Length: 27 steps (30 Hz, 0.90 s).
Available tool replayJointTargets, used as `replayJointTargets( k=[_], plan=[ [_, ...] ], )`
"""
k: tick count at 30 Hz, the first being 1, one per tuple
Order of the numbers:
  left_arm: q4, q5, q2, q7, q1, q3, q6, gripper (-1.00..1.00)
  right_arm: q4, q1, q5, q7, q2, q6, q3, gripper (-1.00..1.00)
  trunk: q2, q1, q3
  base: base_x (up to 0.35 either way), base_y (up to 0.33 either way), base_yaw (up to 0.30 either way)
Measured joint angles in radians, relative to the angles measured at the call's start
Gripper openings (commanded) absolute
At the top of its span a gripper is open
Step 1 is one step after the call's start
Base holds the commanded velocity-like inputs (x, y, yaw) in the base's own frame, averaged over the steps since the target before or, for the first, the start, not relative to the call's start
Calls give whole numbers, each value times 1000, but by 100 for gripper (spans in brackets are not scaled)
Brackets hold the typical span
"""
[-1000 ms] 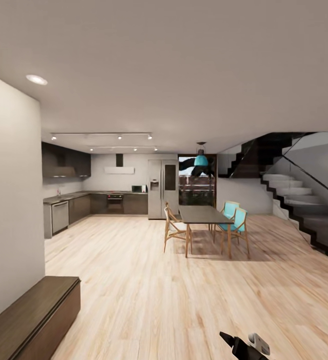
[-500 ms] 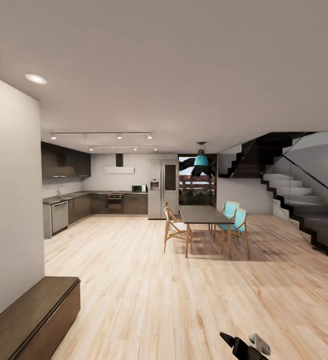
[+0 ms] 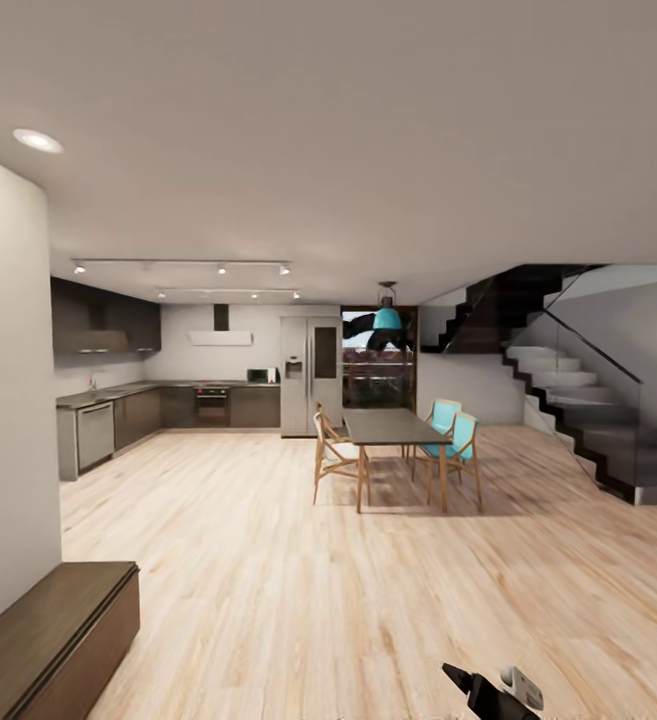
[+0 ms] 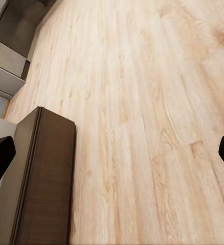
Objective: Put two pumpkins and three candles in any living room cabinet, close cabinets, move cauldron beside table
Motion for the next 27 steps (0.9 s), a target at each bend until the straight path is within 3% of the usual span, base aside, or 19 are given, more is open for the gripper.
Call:
replayJointTargets(
  k=[15, 27],
  plan=[
    [0, 0, 0, 0, 0, 0, 0, 100, 3, 1, -1, -1, -9, 4, 1, 100, 0, 0, -21, -8, 29, -133],
    [0, 1, 0, 0, 0, 0, 0, 100, 7, 0, 1, -6, -12, 6, 0, 100, 0, 0, -41, 0, 39, -17]
  ],
)
